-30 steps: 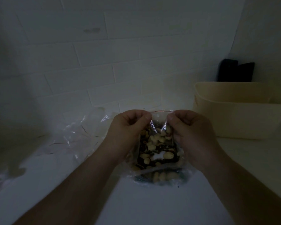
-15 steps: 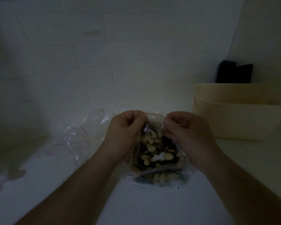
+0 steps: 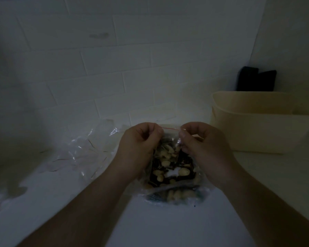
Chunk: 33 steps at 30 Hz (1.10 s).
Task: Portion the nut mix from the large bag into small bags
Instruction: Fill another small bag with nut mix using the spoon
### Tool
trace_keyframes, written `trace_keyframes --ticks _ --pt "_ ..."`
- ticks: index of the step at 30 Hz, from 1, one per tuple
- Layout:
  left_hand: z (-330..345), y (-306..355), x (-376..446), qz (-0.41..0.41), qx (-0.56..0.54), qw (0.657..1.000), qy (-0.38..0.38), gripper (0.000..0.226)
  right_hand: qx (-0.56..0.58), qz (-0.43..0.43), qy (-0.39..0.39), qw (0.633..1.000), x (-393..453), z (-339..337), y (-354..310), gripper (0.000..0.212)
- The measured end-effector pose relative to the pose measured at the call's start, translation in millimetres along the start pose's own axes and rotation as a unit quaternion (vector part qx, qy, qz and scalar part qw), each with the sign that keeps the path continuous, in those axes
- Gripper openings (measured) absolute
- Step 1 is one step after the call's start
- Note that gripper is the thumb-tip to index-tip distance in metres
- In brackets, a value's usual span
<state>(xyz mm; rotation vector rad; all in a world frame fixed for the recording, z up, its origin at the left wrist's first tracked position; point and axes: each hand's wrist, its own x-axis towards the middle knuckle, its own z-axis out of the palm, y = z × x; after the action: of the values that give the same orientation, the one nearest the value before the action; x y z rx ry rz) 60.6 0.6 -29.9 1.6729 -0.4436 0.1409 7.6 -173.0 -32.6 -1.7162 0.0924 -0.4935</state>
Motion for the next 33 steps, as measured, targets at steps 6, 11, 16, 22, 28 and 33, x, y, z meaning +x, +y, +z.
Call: trace_keyframes --ticks 6,11,16,22,28,33 --pt "1.4 1.8 -2.2 -0.008 -0.002 1.0 -0.013 0.019 -0.059 -0.022 -0.01 0.998 -1.6 1.6 -5.1 0.012" --pt "0.9 3.2 -2.6 -0.01 -0.026 1.0 -0.012 0.013 -0.067 -0.029 -0.011 0.997 -2.3 2.3 -6.8 0.017" --pt "3.2 5.1 -4.9 -0.016 -0.065 0.998 -0.021 0.01 -0.035 -0.025 -0.027 0.999 -3.5 2.0 -6.4 0.017" --pt "2.1 2.4 -2.5 -0.013 -0.046 0.999 -0.023 0.008 -0.046 -0.032 -0.033 0.998 -4.2 1.5 -8.3 0.017" --pt "2.8 2.4 -1.7 -0.004 -0.021 0.999 -0.038 0.011 -0.057 -0.028 -0.037 0.997 -5.1 0.9 -9.5 0.011" --pt "1.5 -0.5 -1.7 -0.003 -0.035 0.999 -0.041 0.012 -0.042 -0.019 -0.043 0.998 -6.3 3.5 -10.2 0.004"
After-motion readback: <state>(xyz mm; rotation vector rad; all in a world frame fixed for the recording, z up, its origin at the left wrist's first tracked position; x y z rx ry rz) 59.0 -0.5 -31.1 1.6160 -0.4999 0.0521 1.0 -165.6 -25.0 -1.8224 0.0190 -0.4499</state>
